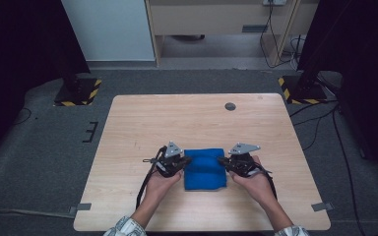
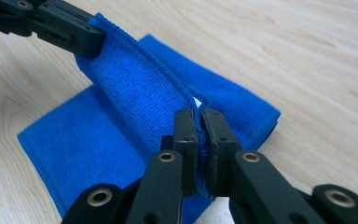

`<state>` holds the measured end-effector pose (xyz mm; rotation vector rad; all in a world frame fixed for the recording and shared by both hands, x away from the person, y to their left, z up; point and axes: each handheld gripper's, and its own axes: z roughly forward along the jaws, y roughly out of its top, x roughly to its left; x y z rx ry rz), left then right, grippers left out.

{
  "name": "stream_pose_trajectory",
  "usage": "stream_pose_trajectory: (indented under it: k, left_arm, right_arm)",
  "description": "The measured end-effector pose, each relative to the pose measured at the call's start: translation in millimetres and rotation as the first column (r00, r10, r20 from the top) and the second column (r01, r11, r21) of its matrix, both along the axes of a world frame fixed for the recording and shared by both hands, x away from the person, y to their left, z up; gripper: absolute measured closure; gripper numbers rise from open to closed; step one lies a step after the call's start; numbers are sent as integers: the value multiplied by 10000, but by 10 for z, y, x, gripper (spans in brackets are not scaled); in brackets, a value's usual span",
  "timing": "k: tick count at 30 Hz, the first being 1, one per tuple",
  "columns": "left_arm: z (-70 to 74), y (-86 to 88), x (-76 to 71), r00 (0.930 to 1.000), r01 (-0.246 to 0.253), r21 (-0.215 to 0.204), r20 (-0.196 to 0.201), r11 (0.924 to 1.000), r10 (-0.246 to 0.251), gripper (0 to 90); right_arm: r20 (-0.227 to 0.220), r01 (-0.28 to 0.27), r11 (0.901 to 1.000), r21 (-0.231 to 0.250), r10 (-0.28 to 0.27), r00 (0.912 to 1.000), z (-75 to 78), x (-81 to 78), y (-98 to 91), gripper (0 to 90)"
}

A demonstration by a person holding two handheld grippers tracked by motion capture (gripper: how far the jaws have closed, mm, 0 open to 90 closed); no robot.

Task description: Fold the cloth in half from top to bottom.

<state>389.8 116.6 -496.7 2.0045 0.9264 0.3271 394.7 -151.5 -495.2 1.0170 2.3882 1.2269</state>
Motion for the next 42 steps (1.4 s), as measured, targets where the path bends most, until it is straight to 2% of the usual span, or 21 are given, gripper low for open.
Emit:
stream_pose_trajectory:
  k: [7, 13, 16, 17, 21, 25, 27, 33, 35, 37, 42]
  left_arm:
    - [-67, 18, -63, 9997, 173, 16, -162, 9998, -173, 842]
    - [-123, 32, -143, 9995, 218, -89, -212, 9997, -220, 778]
    - [-102, 57, -206, 9997, 220, -126, -98, 9997, -222, 715]
    - [-94, 68, -220, 9998, 199, -197, -87, 9996, -200, 676]
    - [-15, 152, -283, 9997, 239, -605, 94, 9979, -233, 623]
    - [45, 231, -293, 9997, 7, -880, 252, 9961, 16, 597]
    - [54, 263, -253, 9991, -237, -933, 326, 9954, 268, 591]
    - [-55, 292, -93, 9965, -799, -623, 183, 9949, 812, 559]
    - [-75, 291, -59, 9949, -988, -682, 152, 9928, 1001, 553]
    - [-78, 277, -47, 9945, -1017, -673, 183, 9925, 1031, 554]
    - [-112, 192, -74, 9968, -741, -242, 276, 9970, 748, 548]
  right_arm:
    - [-106, -126, 9996, -249, 124, 9999, -62, -48, 14, 828]
    - [-33, -211, 9987, -456, 210, 9998, -72, -95, 9, 802]
    - [22, -270, 9985, -473, 271, 9996, -66, -125, 16, 802]
    - [37, -266, 9986, -456, 268, 9996, -64, -143, 21, 801]
    - [80, -391, 9977, -557, 396, 9992, -65, -176, 22, 798]
    - [99, -425, 9978, -506, 431, 9990, -70, -199, 14, 799]
    - [104, -474, 9975, -534, 480, 9988, -68, -214, 19, 798]
    - [205, -538, 9966, -618, 552, 9983, -50, -251, 33, 787]
    - [238, -548, 9963, -656, 565, 9981, -49, -266, 29, 779]
    - [164, -538, 9961, -703, 550, 9983, -49, -282, 19, 752]
    - [198, -516, 9957, -767, 533, 9984, -46, -309, -1, 744]
